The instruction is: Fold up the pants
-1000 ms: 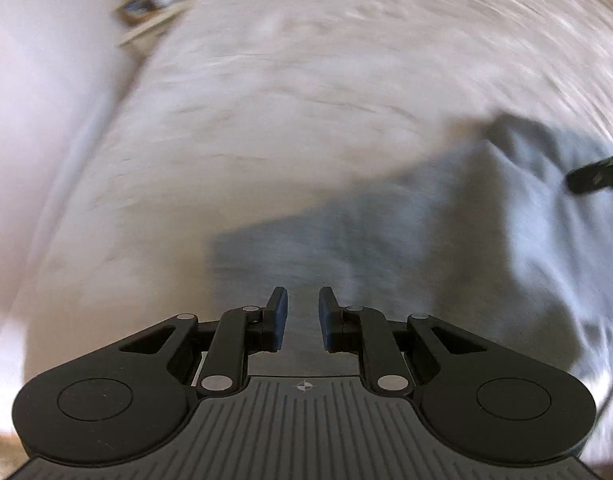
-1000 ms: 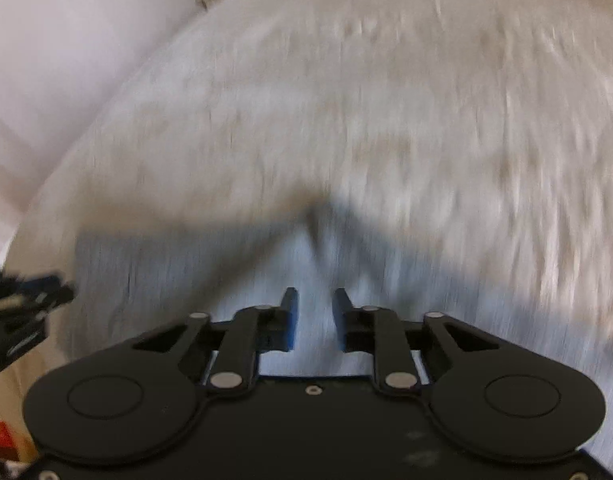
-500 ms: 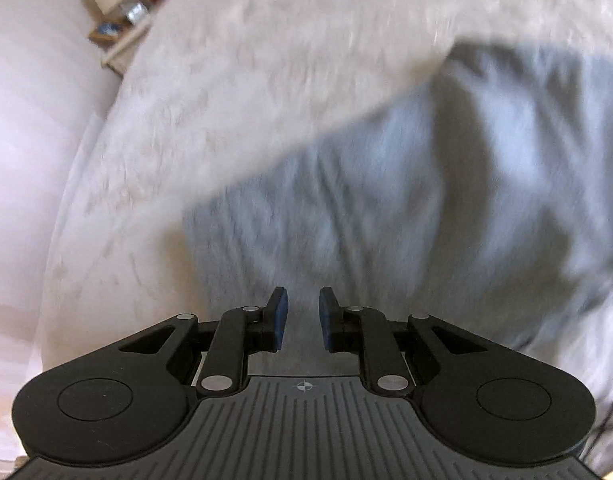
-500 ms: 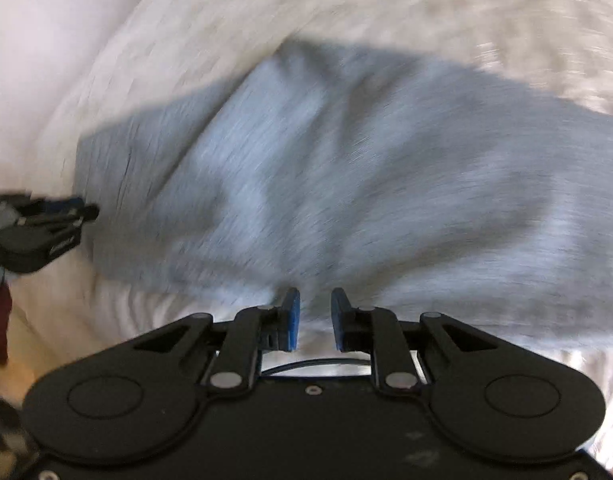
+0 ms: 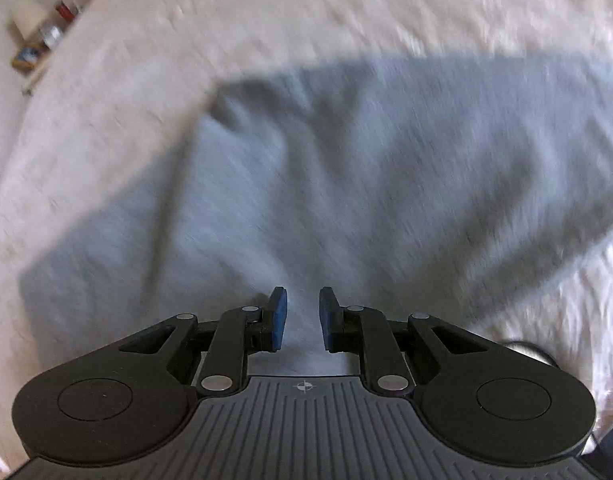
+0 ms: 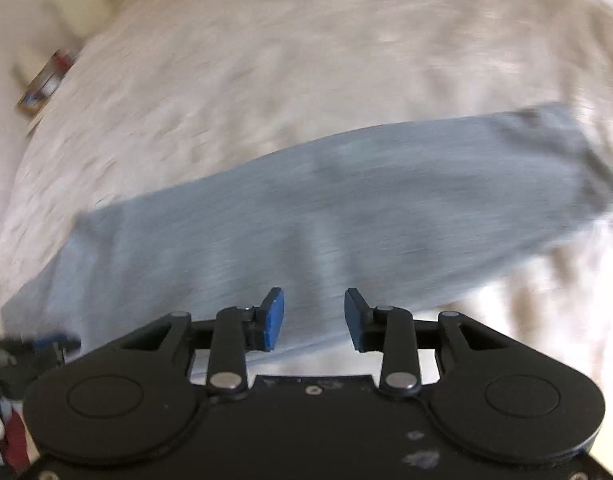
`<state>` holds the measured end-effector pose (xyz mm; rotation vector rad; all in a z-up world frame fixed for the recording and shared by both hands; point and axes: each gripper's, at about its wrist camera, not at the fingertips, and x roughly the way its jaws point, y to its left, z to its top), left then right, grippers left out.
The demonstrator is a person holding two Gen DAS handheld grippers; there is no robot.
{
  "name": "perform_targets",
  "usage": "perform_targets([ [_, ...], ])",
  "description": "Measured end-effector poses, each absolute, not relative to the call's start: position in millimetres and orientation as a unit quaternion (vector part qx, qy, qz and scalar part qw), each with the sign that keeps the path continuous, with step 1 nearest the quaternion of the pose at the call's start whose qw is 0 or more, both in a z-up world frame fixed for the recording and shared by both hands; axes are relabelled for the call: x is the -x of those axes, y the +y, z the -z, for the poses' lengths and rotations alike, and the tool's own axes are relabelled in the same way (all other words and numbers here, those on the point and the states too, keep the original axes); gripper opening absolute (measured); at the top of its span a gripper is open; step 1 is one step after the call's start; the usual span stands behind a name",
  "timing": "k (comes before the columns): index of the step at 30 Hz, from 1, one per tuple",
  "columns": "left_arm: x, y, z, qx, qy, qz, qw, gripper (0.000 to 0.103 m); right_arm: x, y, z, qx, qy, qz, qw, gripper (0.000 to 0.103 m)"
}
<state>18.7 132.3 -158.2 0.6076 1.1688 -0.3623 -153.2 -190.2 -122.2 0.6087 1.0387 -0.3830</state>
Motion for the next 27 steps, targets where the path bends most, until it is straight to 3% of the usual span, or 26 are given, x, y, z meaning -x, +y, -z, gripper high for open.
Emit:
perform_targets([
  [5,-17,111,186,-0.32,0.578,0.113,0.742,0.017,196,-277,131,-0.3,0.473,0.232,0.795,0.038],
  [15,-3,22,148,-0.304,0.538,0.126,0.776,0.017,238,-402,144,-0.303,0.457,0.275,0.79,0.043],
  [19,7,-11,143,-0.31,0.527,0.152,0.777,0.017,220,-424,149,-0.287,0.461,0.262,0.798,0.051],
  [27,13,-29,148,-0.319,0.537,0.15,0.766,0.017,175,-446,154,-0.244,0.46,0.217,0.826,0.05],
])
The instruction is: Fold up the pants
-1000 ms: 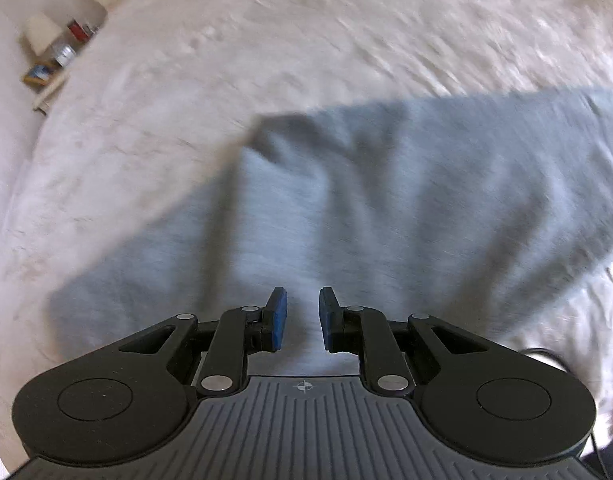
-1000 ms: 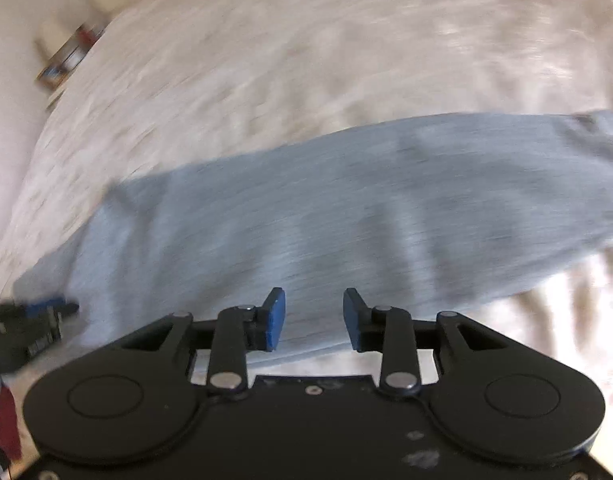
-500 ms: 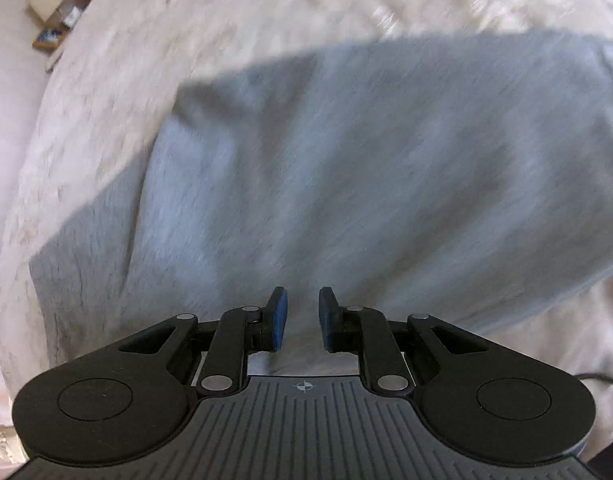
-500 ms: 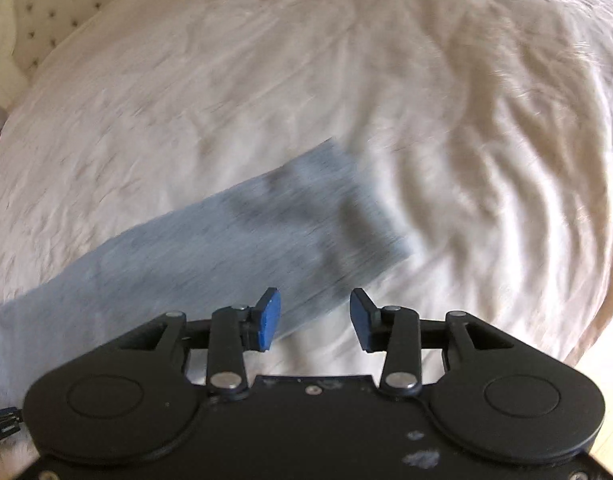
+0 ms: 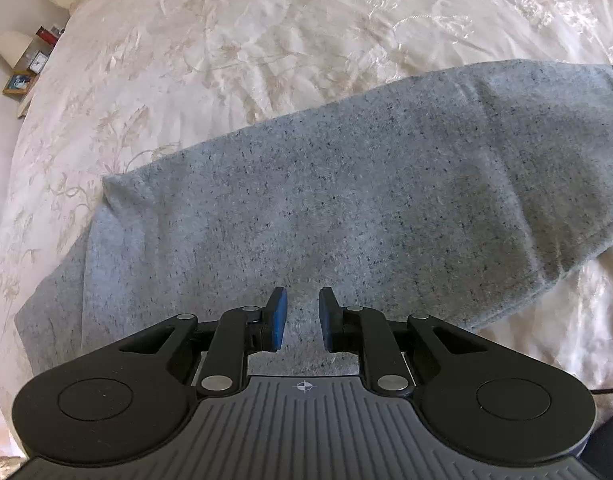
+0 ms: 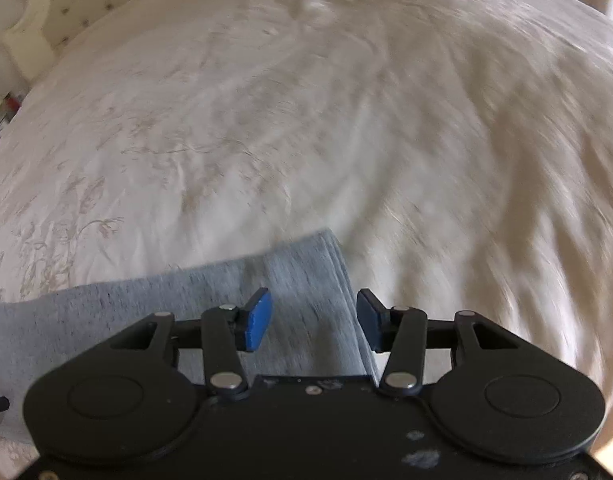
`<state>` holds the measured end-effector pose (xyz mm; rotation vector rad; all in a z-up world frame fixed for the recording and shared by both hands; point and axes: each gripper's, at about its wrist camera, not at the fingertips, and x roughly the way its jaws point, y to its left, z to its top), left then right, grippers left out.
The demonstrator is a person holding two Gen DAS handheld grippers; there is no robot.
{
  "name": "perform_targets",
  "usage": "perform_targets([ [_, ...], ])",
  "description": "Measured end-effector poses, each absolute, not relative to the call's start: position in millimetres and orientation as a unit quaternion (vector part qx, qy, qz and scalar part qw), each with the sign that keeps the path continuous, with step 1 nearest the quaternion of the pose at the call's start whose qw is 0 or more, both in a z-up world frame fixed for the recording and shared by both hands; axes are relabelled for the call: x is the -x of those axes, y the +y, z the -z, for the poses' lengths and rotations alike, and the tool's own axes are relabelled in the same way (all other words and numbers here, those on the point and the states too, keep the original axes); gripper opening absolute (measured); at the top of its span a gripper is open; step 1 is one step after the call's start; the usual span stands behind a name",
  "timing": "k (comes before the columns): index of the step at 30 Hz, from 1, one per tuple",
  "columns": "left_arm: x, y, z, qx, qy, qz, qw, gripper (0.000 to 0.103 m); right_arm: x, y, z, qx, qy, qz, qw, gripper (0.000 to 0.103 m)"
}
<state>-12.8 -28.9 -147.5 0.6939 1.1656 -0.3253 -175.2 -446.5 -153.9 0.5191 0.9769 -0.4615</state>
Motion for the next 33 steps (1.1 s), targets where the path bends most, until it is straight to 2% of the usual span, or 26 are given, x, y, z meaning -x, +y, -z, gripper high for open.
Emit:
perform_targets([
  [6,12,-28,142,-0.316,0.551,0.126,0.762,0.017,143,-463,176,-0.229,0.481,0.2,0.822,0.048],
  [7,13,-28,141,-0.316,0.552,0.124,0.762,0.017,141,-466,178,-0.23,0.484,0.197,0.821,0.042],
  [8,13,-28,140,-0.317,0.553,0.122,0.761,0.017,137,-468,181,-0.231,0.488,0.192,0.82,0.024],
  [10,11,-29,141,-0.317,0.554,0.118,0.76,0.017,133,-468,184,-0.226,0.498,0.175,0.819,0.005],
  [16,6,-44,143,-0.315,0.555,0.125,0.76,0.017,130,-469,169,-0.199,0.47,0.195,0.837,0.004],
  [18,5,-51,143,-0.319,0.553,0.13,0.759,0.017,128,-472,175,-0.213,0.485,0.186,0.827,0.013],
  [19,5,-54,142,-0.318,0.551,0.131,0.76,0.017,130,-473,175,-0.218,0.485,0.187,0.826,0.036],
  [20,5,-56,141,-0.316,0.55,0.133,0.762,0.017,135,-474,174,-0.224,0.484,0.19,0.824,0.077],
  [21,5,-58,140,-0.31,0.551,0.135,0.763,0.017,140,-475,173,-0.232,0.483,0.194,0.822,0.091],
  [22,4,-59,139,-0.306,0.553,0.136,0.763,0.017,145,-475,172,-0.239,0.478,0.194,0.823,0.094],
  [24,3,-62,140,-0.302,0.557,0.139,0.761,0.017,152,-478,176,-0.251,0.485,0.185,0.817,0.092],
  [25,3,-64,141,-0.303,0.558,0.141,0.76,0.017,154,-479,183,-0.263,0.498,0.172,0.808,0.087],
  [26,3,-66,142,-0.304,0.559,0.143,0.758,0.017,156,-480,188,-0.273,0.507,0.16,0.802,0.076],
  [28,3,-71,144,-0.309,0.558,0.146,0.756,0.017,157,-480,201,-0.287,0.527,0.14,0.788,0.066],
  [30,3,-74,142,-0.312,0.556,0.149,0.756,0.017,160,-481,210,-0.299,0.53,0.133,0.782,0.065],
  [31,3,-76,141,-0.311,0.555,0.15,0.756,0.017,163,-482,212,-0.312,0.525,0.133,0.78,0.058],
  [33,2,-78,140,-0.311,0.554,0.15,0.757,0.017,167,-488,214,-0.345,0.515,0.129,0.774,0.032],
])
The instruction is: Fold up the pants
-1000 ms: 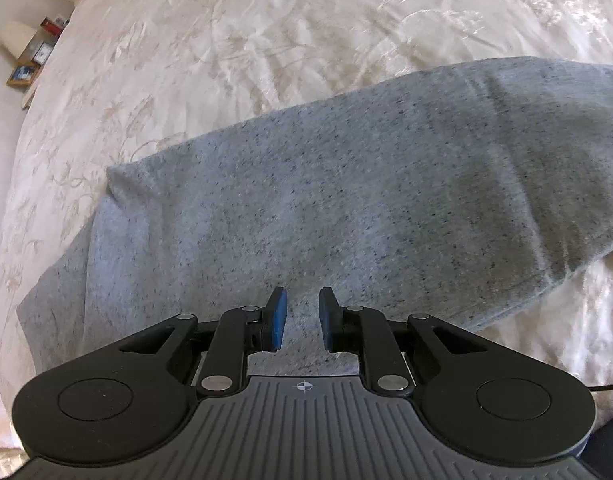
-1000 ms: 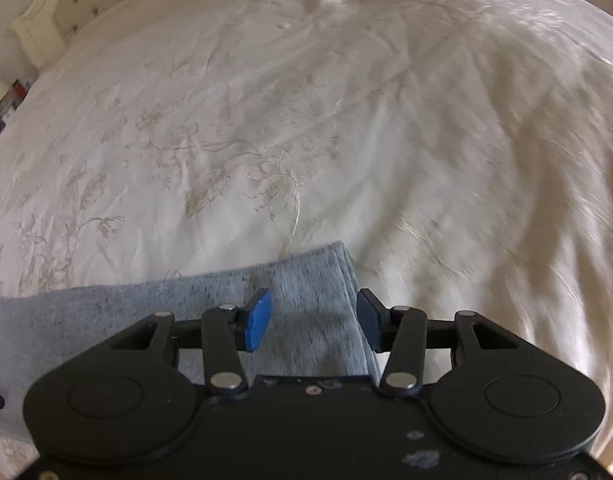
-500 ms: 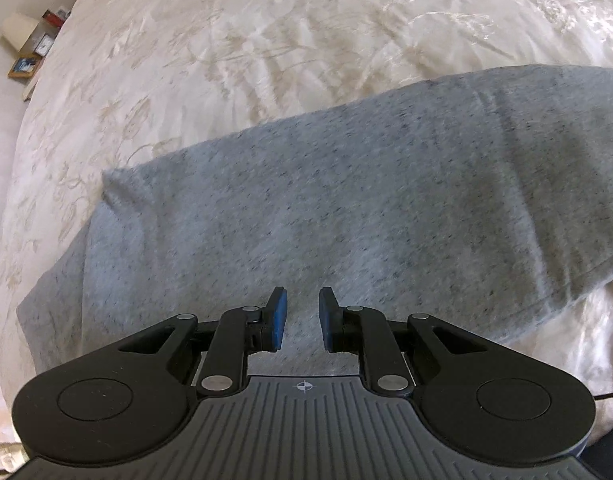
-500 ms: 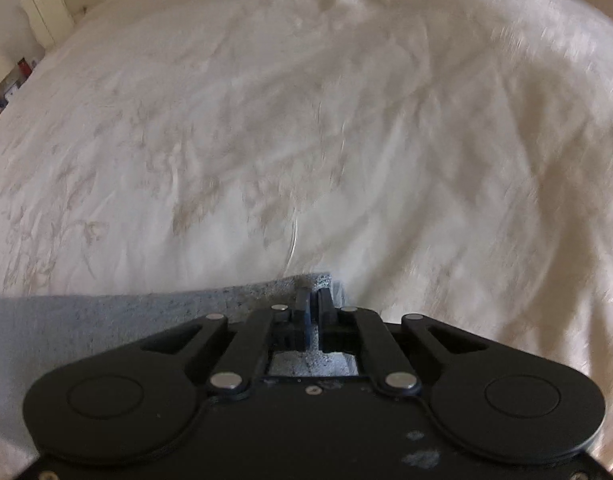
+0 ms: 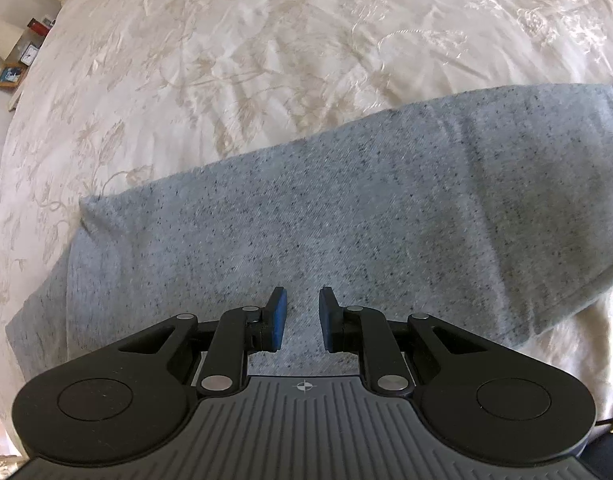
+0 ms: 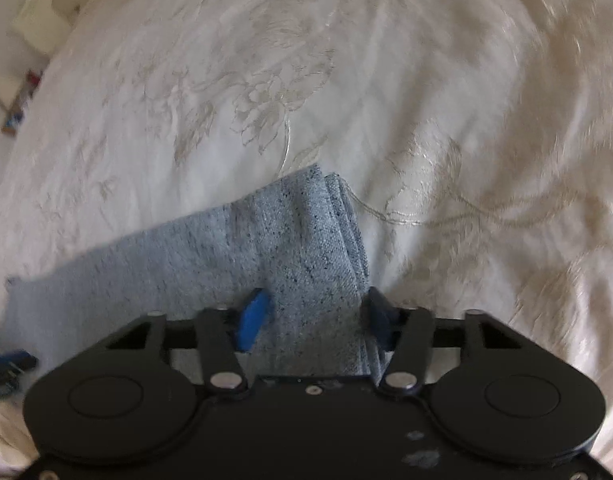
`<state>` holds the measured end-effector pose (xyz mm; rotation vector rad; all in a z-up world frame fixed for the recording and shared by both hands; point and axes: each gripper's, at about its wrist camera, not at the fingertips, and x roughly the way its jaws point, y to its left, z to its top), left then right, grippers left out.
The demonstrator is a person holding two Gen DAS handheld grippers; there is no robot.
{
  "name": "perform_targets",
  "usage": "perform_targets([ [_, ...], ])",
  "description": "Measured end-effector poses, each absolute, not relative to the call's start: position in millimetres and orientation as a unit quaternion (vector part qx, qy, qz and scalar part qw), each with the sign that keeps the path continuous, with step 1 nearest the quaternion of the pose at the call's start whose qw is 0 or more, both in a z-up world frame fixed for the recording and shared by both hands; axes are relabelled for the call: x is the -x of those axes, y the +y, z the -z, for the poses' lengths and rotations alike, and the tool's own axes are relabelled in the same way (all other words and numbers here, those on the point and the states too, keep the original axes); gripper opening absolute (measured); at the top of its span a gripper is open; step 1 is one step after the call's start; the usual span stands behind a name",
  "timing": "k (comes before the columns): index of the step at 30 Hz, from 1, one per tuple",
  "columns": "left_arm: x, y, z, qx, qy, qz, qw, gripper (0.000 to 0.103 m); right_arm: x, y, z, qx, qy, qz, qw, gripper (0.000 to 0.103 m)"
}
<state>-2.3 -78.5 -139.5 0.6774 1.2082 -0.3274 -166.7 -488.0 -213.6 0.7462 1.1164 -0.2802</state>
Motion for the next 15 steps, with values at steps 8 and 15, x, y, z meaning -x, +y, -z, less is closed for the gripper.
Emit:
perform_targets([
  [8,-2,-101,141,-0.305,0.553,0.159,0.759,0.017,161,-470,158,-0.234,0.517,0.118,0.815,0.004],
  [15,-17,-146,151,-0.28,0.548,0.175,0.769,0.017,170,-477,186,-0.258,0.544,0.147,0.785,0.005],
])
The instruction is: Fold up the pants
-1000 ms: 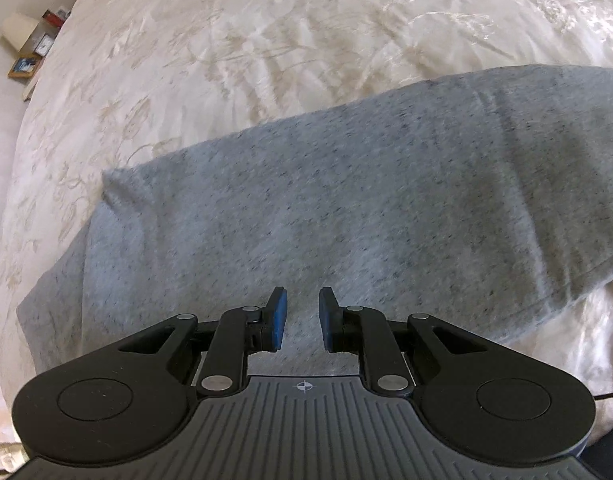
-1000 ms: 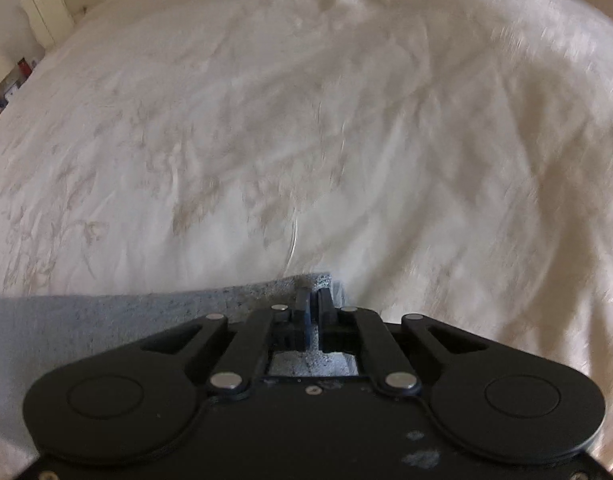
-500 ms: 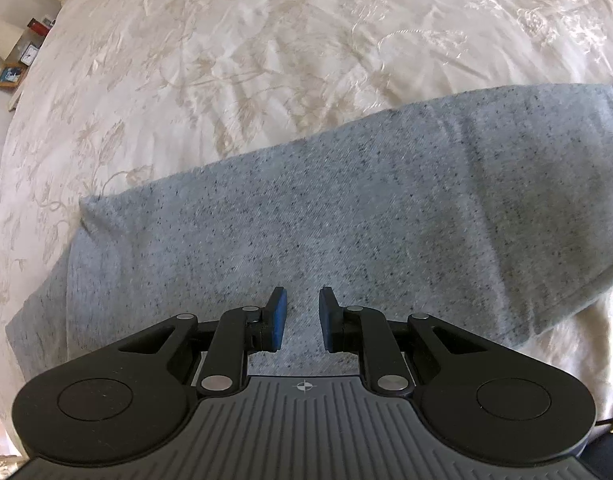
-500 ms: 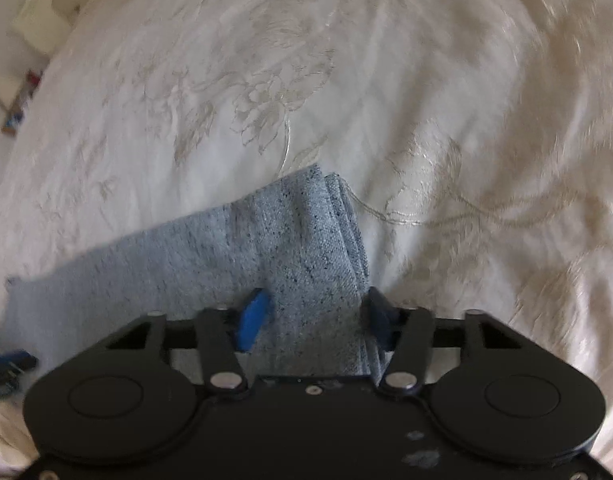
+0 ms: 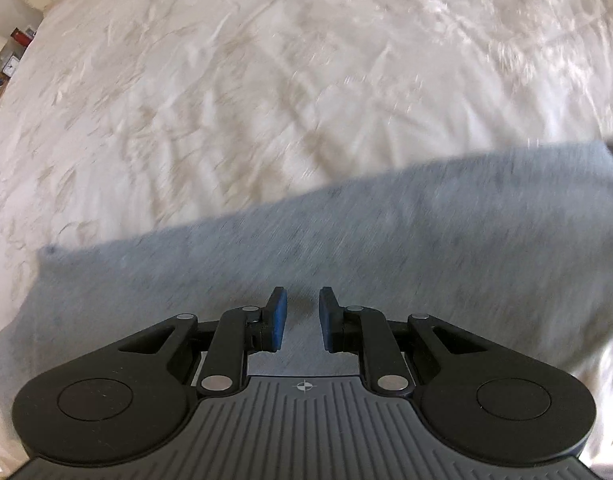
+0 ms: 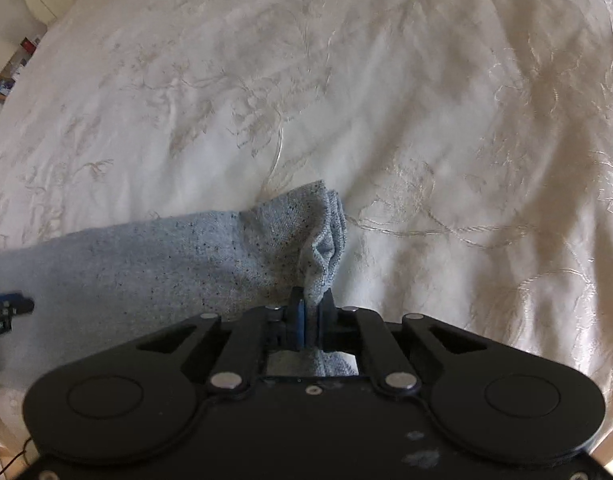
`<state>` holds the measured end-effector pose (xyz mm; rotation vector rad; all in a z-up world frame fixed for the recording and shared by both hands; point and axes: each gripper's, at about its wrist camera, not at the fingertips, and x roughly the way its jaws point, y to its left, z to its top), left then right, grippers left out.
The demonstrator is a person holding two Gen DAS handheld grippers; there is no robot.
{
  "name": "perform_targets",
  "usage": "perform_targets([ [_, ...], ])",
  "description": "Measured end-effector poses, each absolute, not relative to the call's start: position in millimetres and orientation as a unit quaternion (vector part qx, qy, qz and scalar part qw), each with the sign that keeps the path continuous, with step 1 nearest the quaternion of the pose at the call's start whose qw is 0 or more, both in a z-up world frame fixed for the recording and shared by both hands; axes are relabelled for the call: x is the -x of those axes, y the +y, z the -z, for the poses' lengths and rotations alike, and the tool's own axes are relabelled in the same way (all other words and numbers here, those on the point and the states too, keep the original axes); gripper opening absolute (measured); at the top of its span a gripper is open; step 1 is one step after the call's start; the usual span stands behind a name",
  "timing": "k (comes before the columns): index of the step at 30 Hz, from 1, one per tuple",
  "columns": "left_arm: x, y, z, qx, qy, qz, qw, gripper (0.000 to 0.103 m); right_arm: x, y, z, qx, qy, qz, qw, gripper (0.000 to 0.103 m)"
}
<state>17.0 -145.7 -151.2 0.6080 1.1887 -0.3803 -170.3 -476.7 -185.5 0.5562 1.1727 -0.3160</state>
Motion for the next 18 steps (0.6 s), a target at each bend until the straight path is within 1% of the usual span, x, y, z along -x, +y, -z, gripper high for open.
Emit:
perform_targets([
  [3,-33,-157,161,-0.243,0.56,0.16,0.775,0.017,170,-479,187,-0.269,0.541,0.148,0.783,0.006],
  [7,-58,-162,185,-0.202,0.599,0.126,0.764,0.017,174,-485,192,-0.295,0.531,0.139,0.782,0.008],
  [9,-61,-165,189,-0.205,0.601,0.121,0.763,0.017,175,-487,193,-0.305,0.528,0.135,0.781,0.014],
  [13,-51,-167,187,-0.235,0.584,0.135,0.765,0.017,178,-493,197,-0.326,0.525,0.137,0.774,0.051],
  [18,-30,-158,168,-0.245,0.566,0.161,0.771,0.017,184,-499,210,-0.362,0.52,0.132,0.763,0.051],
])
